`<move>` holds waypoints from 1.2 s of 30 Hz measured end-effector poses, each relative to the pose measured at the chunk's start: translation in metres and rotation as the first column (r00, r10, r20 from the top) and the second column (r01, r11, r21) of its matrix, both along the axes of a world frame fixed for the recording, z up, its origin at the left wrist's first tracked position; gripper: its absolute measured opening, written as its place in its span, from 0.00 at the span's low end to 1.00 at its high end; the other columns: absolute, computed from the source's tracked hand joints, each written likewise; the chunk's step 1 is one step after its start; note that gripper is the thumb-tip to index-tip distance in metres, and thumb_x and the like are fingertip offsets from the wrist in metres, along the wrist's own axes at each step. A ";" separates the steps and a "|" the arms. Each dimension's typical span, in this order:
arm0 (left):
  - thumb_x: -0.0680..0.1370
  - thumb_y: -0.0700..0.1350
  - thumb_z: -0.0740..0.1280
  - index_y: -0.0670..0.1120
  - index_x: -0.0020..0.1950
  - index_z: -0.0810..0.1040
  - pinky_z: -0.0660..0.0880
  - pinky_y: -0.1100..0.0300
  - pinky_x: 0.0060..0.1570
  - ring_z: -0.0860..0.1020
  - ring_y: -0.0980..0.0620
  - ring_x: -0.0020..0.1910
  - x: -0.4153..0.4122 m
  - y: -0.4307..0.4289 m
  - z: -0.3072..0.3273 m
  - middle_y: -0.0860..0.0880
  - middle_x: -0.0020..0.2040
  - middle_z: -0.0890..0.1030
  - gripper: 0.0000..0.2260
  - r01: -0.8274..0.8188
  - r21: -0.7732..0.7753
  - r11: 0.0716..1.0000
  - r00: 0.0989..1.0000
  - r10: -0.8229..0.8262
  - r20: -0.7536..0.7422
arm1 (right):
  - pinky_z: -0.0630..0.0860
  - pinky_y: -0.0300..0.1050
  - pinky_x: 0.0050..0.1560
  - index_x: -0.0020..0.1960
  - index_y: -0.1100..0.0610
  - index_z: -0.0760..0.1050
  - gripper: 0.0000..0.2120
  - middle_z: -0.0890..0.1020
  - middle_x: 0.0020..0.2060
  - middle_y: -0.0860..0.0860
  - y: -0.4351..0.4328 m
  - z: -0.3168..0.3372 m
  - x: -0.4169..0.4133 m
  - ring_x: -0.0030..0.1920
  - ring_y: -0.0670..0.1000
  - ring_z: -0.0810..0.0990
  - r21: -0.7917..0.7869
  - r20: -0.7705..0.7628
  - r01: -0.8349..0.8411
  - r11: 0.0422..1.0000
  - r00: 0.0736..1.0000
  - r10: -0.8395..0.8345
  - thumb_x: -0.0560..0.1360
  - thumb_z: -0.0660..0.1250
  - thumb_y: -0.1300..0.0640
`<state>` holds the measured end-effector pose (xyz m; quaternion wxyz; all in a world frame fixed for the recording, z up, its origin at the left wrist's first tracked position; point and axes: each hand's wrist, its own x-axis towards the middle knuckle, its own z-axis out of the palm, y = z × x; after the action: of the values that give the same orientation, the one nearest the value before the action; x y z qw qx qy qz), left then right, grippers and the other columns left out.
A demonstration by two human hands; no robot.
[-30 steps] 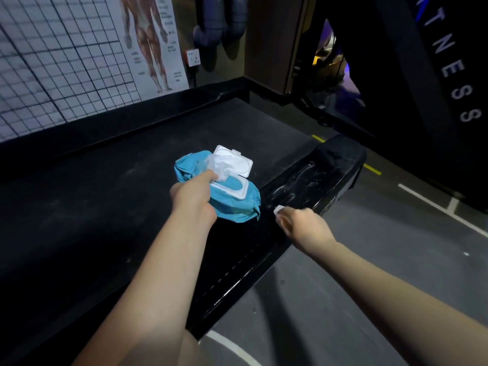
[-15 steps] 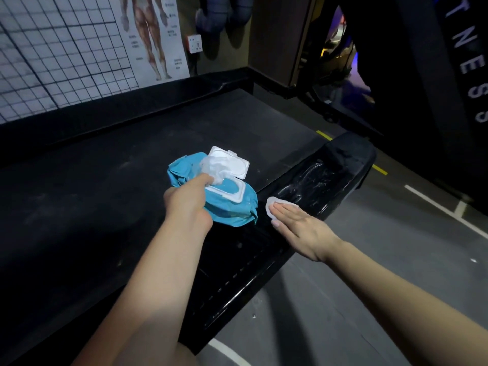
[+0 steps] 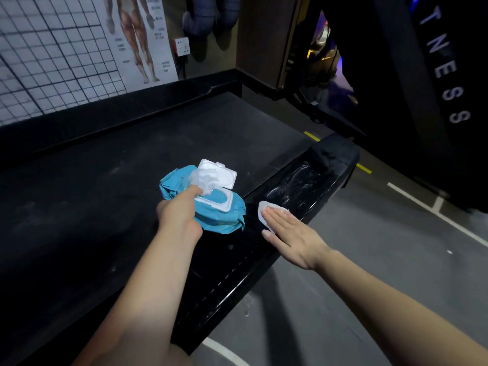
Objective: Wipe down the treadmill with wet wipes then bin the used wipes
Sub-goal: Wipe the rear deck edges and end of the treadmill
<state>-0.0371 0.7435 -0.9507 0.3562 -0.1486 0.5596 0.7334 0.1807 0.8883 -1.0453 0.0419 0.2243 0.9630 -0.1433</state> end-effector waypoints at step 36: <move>0.81 0.35 0.69 0.43 0.68 0.81 0.80 0.43 0.63 0.86 0.42 0.58 0.029 0.004 -0.013 0.42 0.60 0.86 0.16 0.086 0.323 0.943 0.995 -0.095 0.013 | 0.53 0.35 0.75 0.75 0.57 0.70 0.21 0.69 0.76 0.49 0.074 0.017 0.021 0.78 0.48 0.61 -0.195 -0.132 0.360 0.912 0.912 -0.388 0.83 0.60 0.57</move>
<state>-0.0080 0.7477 -0.9638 0.4168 -0.0730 0.4336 0.7956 0.2022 0.9628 -1.0288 -0.0489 0.3877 0.8867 -0.2472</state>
